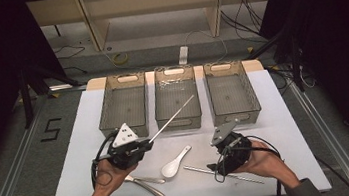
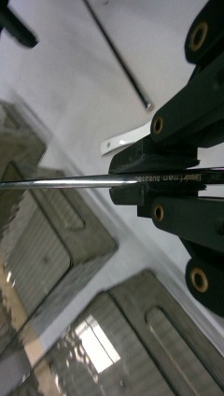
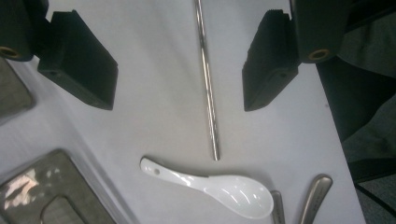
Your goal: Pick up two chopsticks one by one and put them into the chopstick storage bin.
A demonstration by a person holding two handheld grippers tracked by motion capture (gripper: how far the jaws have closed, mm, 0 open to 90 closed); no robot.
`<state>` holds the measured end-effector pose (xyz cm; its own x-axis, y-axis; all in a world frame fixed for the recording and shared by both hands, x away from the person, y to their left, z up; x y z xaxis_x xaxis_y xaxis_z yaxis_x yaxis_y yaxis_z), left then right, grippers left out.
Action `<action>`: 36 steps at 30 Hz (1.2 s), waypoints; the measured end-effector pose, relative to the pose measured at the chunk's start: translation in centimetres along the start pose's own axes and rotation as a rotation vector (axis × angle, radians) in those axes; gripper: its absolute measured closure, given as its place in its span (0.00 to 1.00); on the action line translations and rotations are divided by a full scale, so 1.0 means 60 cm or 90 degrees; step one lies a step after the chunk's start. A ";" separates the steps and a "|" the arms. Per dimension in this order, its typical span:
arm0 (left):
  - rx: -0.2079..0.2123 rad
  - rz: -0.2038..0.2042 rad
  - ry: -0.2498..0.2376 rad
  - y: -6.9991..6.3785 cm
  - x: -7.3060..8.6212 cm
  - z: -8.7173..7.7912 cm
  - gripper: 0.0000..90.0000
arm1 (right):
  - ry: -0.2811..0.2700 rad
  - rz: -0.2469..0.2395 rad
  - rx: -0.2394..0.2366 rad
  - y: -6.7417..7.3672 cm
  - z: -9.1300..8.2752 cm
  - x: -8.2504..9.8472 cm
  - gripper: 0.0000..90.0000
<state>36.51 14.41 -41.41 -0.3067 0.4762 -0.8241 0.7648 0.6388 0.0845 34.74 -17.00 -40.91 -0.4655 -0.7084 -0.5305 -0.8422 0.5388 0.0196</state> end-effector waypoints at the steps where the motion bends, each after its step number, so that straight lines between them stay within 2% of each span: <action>1: 0.000 0.000 0.000 0.000 0.000 0.000 0.93 | -0.001 0.003 -0.001 -0.001 0.002 0.004 0.31; 3: -0.017 -0.020 -0.013 0.014 0.000 -0.006 0.93 | -0.007 0.012 0.002 -0.002 0.003 0.011 0.31; 4: -0.032 -0.038 -0.023 0.030 0.001 -0.011 0.93 | -0.014 0.017 0.004 -0.003 0.004 0.015 0.31; 7: -0.053 -0.052 -0.032 0.046 0.001 -0.016 0.93 | -0.022 0.029 0.009 -0.004 0.005 0.024 0.30; 8: -0.063 -0.069 -0.039 0.064 0.001 -0.019 0.93 | -0.033 0.044 0.012 -0.007 0.007 0.032 0.30; 9: -0.071 -0.079 -0.043 0.071 0.001 -0.019 0.93 | -0.039 0.053 0.012 -0.007 0.008 0.036 0.30; 10: -0.071 -0.079 -0.043 0.071 0.001 -0.019 0.93 | -0.039 0.053 0.012 -0.007 0.008 0.036 0.30; 11: -0.082 -0.092 -0.047 0.085 0.002 -0.020 0.93 | -0.046 0.063 0.012 -0.009 0.009 0.042 0.30; 16: -0.107 -0.110 -0.050 0.107 0.000 -0.020 0.93 | -0.054 0.069 0.007 -0.010 0.010 0.048 0.30; 20: -0.124 -0.118 -0.045 0.128 -0.003 -0.017 0.93 | -0.051 0.071 0.006 -0.008 0.012 0.050 0.30; 22: -0.134 -0.137 -0.045 0.142 -0.001 -0.013 0.93 | -0.052 0.071 0.007 -0.007 0.012 0.050 0.30; 24: -0.141 -0.144 -0.041 0.152 0.001 -0.009 0.93 | -0.054 0.071 0.007 -0.006 0.012 0.050 0.30; 25: -0.148 -0.154 -0.039 0.164 0.003 -0.005 0.93 | -0.056 0.073 0.008 -0.005 0.012 0.050 0.30; 26: -0.148 -0.154 -0.039 0.164 0.003 -0.005 0.93 | -0.057 0.072 0.007 -0.005 0.013 0.050 0.30; 29: -0.159 -0.177 -0.030 0.183 0.006 0.003 0.93 | -0.051 0.067 0.004 -0.005 0.014 0.051 0.30; 36: -0.175 -0.199 -0.010 0.209 0.016 0.021 0.93 | -0.048 0.068 0.004 -0.004 0.017 0.052 0.30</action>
<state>46.49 22.12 -41.85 -0.4898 0.2257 -0.8421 0.4563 0.8894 -0.0270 33.78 -18.88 -43.43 -0.5306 -0.6105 -0.5880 -0.7870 0.6124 0.0744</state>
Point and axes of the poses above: each handheld gripper's, and its own axes: z roughly forward along the jaws, x roughly out of its underside, y roughly to its left, the point moved 1 cm from there along z, roughly forward along the jaws, and after that the axes turned 7 degrees about z, right-handed, at the moved point
